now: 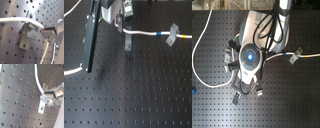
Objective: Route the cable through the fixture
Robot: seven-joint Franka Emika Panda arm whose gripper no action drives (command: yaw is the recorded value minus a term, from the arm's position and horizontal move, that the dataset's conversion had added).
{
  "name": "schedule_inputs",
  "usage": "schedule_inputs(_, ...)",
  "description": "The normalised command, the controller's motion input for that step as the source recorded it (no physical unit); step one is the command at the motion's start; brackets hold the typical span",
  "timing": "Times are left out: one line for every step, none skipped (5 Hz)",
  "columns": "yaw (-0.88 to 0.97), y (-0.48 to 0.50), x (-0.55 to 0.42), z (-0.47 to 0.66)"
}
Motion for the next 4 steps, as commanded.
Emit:
schedule_inputs(0.03,0.032,-0.131,0.0)
schedule_inputs(-0.24,-0.085,-0.229,0.0)
schedule_inputs(-0.51,-0.06,-0.165,0.0)
schedule_inputs(-0.3,0.0,0.0,0.0)
